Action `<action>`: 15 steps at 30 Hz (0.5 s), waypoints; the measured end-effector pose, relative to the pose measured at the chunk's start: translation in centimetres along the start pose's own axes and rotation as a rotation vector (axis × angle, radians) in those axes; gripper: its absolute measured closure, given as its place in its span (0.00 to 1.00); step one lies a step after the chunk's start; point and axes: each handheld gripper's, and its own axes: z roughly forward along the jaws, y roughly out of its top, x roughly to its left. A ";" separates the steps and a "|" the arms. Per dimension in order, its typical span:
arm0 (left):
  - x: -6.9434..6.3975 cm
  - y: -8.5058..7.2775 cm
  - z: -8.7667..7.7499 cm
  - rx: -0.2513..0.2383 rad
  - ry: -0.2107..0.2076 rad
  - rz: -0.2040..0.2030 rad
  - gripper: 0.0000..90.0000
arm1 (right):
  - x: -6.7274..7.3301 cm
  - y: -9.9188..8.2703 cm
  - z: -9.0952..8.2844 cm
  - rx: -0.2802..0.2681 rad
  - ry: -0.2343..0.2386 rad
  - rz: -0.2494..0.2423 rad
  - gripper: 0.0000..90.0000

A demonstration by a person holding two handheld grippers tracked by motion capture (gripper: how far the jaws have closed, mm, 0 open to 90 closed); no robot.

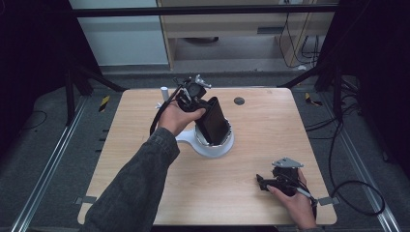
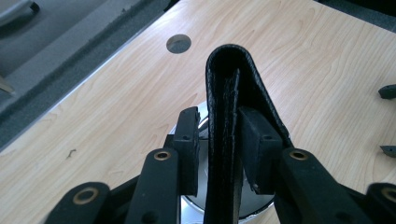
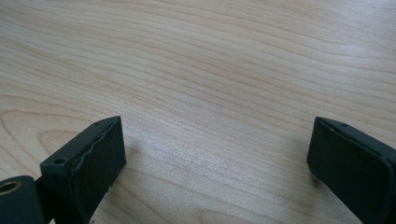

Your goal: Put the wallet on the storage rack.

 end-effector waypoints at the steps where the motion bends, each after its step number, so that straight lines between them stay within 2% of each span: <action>1: 0.0 0.0 -0.1 -0.002 0.005 0.003 0.77 | 0.0 0.0 0.0 -0.001 0.000 -0.001 0.05; 15: -0.2 0.2 -1.3 -0.041 0.025 0.017 0.81 | 0.0 0.0 0.0 0.003 0.001 -0.001 0.05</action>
